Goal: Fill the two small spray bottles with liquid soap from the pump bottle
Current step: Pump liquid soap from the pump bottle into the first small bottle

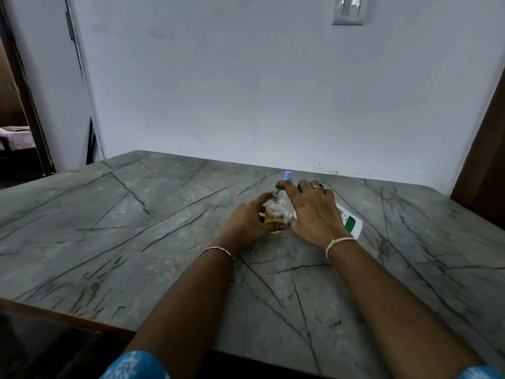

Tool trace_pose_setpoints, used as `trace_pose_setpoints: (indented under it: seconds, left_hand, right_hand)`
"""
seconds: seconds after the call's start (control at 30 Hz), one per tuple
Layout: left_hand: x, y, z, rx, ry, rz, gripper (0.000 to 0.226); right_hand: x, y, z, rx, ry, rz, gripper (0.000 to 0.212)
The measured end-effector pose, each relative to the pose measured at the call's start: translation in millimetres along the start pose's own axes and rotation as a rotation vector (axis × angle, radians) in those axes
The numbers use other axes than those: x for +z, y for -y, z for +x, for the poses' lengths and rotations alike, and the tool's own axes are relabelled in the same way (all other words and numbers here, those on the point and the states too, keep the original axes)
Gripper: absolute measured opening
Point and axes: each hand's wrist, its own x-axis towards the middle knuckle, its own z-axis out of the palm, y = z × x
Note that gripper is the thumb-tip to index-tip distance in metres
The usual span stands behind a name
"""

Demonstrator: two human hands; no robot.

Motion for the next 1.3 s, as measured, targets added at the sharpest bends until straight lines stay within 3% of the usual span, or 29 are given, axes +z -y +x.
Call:
trace_pose_setpoints:
  seconds: [0.57, 0.97, 1.3]
  left_hand:
    - [-1.4, -0.1, -0.4, 0.015, 0.001, 0.010, 0.083]
    - [-1.8, 0.1, 0.0, 0.027, -0.008, -0.001, 0.083]
    - [-1.4, 1.4, 0.7, 0.015, 0.001, 0.009, 0.084]
  right_hand:
    - [2.4, -1.3, 0.3, -0.007, -0.004, -0.032, 0.075]
    - [-1.4, -9.5, -4.1, -0.040, 0.039, -0.023, 0.094]
    - [-1.5, -0.9, 0.9, 0.015, 0.055, -0.015, 0.081]
